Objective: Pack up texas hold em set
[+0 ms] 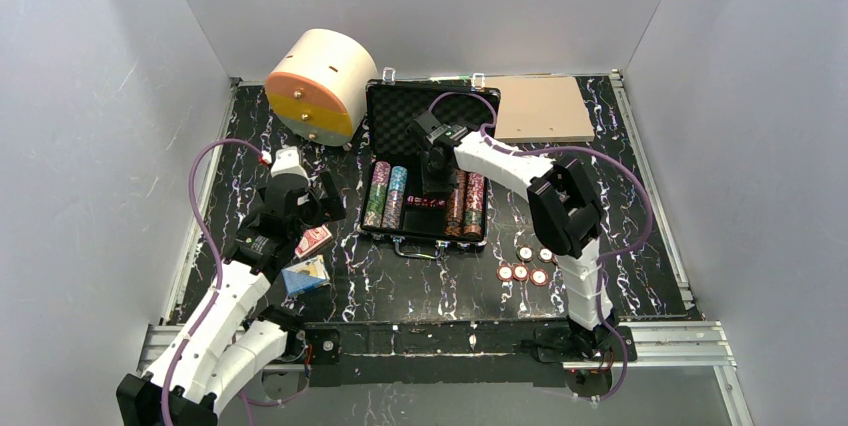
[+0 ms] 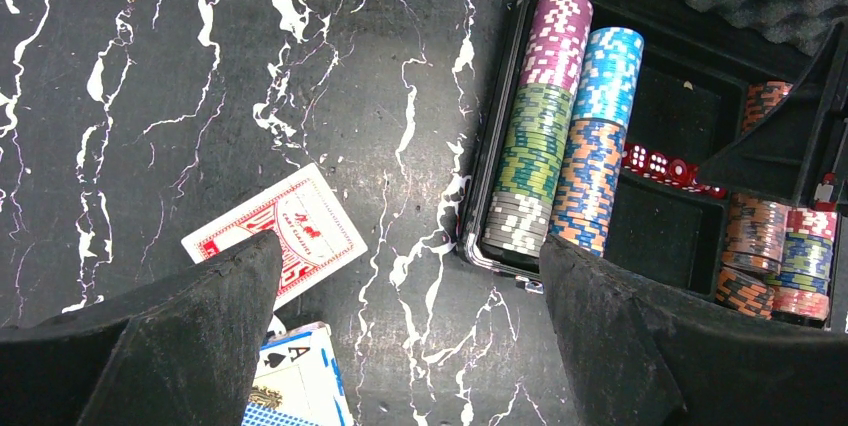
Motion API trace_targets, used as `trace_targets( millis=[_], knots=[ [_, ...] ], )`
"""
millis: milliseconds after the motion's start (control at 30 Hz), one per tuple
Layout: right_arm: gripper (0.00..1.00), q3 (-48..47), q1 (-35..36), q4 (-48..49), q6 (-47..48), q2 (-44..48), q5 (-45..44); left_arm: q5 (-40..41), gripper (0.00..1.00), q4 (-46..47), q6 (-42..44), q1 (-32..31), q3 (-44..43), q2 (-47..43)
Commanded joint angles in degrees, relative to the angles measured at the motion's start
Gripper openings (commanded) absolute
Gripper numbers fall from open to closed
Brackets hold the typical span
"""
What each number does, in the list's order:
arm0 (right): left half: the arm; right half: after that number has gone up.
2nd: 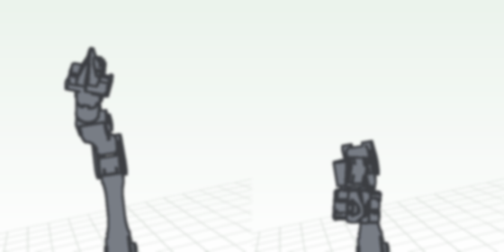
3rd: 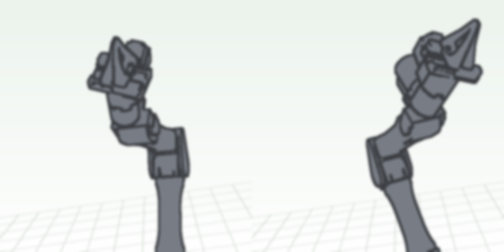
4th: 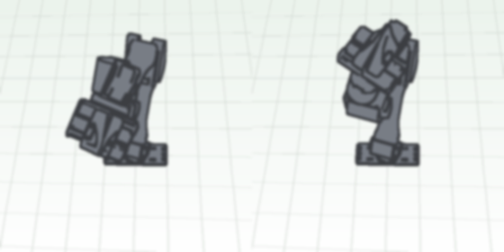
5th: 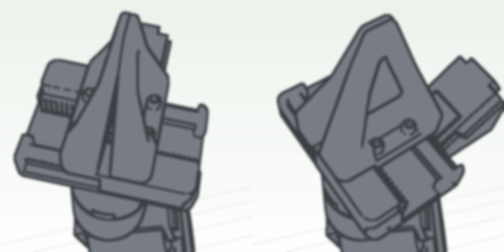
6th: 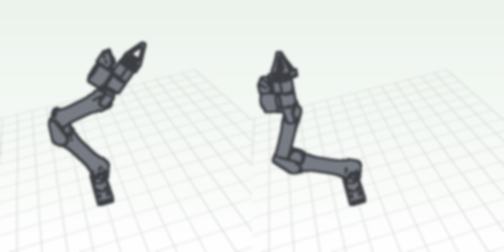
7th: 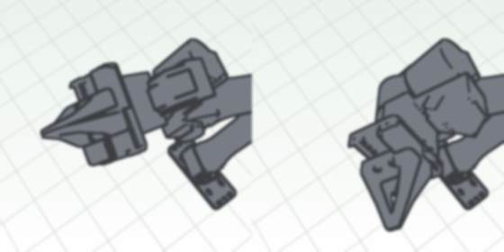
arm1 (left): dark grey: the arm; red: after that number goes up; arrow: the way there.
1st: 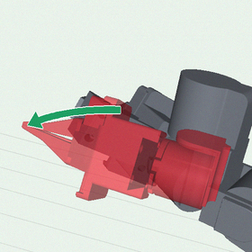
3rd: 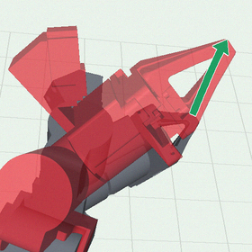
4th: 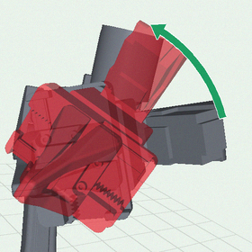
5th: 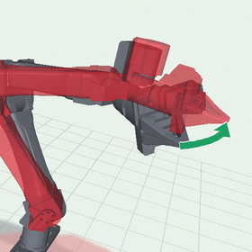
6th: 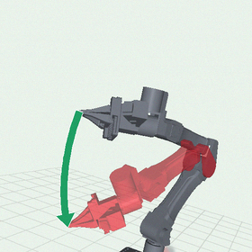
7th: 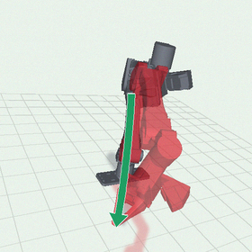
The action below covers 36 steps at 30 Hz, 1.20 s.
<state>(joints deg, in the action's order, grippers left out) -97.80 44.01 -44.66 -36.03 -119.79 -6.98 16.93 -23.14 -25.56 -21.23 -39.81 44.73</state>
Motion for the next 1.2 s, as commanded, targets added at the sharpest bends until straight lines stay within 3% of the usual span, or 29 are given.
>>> trace_targets(
  millis=[0, 300, 667, 700, 833, 1033, 1167],
  knots=[
    [0.29, -2.9, 0.4, 0.4, -2.0, -1.5, -0.8, 0.9, 0.98, -1.1, 0.4, -0.2, 0.7, -1.1],
    [0.34, -3.5, 1.2, -2.3, -3.6, -4.6, -2.8, 1.0, 0.98, -1.1, 0.6, -0.2, 0.7, -1.2],
    [0.39, -10.8, 2.2, -9.3, -4.5, -8.3, -6.3, 1.0, 0.98, -1.2, 0.7, -0.2, 0.7, -2.0],
    [0.38, -11.2, 2.3, -9.5, -4.4, -8.5, -6.2, 1.1, 0.98, -1.3, 0.6, -0.2, 0.7, -2.0],
    [0.22, -10.9, 2.4, -9.0, -4.6, -8.2, -4.4, 1.3, 0.98, -1.4, 0.5, -0.2, 0.6, -2.1],
    [0.21, -10.3, 2.4, -9.5, -4.8, -7.6, -4.6, 1.3, 0.98, -1.4, 0.2, -0.2, 0.7, -2.0],
    [0.27, -9.9, 2.4, -8.8, -5.2, -6.0, -4.2, 1.3, 0.98, -1.4, 0.2, -0.2, 0.7, -2.1]
  ],
)
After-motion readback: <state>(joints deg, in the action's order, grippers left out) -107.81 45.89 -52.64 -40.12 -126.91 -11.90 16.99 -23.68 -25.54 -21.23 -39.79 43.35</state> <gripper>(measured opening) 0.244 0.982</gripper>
